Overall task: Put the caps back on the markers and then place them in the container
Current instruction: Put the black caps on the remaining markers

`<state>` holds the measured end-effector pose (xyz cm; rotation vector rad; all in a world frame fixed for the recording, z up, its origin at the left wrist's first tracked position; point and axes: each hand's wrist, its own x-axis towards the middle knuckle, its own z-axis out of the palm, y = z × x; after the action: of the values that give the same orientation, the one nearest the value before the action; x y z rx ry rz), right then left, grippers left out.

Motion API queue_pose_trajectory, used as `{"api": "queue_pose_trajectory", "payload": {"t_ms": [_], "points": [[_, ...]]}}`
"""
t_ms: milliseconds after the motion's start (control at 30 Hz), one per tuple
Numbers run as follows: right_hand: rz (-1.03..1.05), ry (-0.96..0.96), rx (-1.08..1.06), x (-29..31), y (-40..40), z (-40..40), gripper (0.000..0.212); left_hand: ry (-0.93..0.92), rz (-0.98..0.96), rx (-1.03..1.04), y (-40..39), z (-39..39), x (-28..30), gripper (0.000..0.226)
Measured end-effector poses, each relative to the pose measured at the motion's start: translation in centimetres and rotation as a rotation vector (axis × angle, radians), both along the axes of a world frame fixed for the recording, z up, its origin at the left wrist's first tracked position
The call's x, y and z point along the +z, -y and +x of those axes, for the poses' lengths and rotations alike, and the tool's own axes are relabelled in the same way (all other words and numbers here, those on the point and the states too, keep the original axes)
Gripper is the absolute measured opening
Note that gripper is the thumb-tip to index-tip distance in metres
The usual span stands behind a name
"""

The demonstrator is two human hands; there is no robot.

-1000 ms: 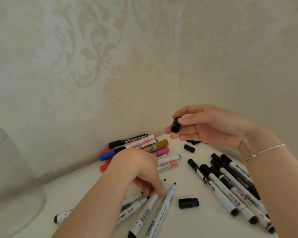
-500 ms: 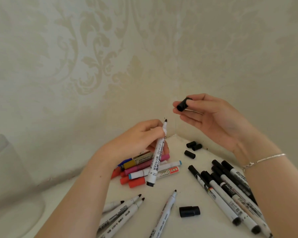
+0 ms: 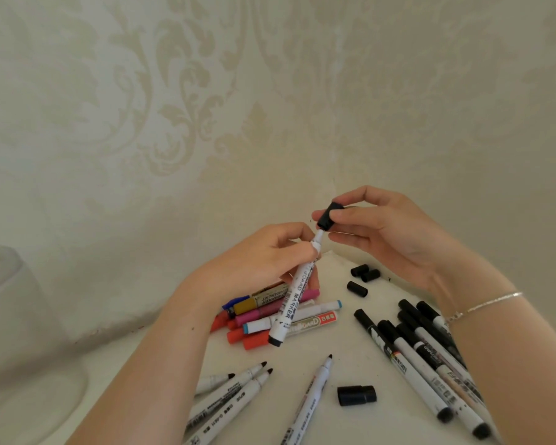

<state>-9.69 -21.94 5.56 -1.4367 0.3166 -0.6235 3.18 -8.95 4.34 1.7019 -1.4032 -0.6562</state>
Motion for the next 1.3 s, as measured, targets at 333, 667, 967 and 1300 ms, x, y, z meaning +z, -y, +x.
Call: {"api": "queue_pose_trajectory", "payload": {"t_ms": [333,667,967,1300], "points": [[0.029,-0.014,-0.058,-0.4,-0.2,0.4,0.005,-0.012,-0.107,0.124,0.5,0.2,-0.3,0.02],[0.087,0.021,-0.132,-1.0,-0.4,1.0,0.009,0.122,-0.177,0.219,1.3,0.3,-0.9,0.017],[0.127,0.015,-0.168,-1.7,-0.5,1.6,0.007,0.53,-0.213,0.354,2.1,-0.4,-1.9,0.019],[-0.133,-0.129,-0.27,-1.0,-0.9,1.5,0.018,0.355,-0.216,0.354,2.6,-2.2,-2.5,0.02]]}}
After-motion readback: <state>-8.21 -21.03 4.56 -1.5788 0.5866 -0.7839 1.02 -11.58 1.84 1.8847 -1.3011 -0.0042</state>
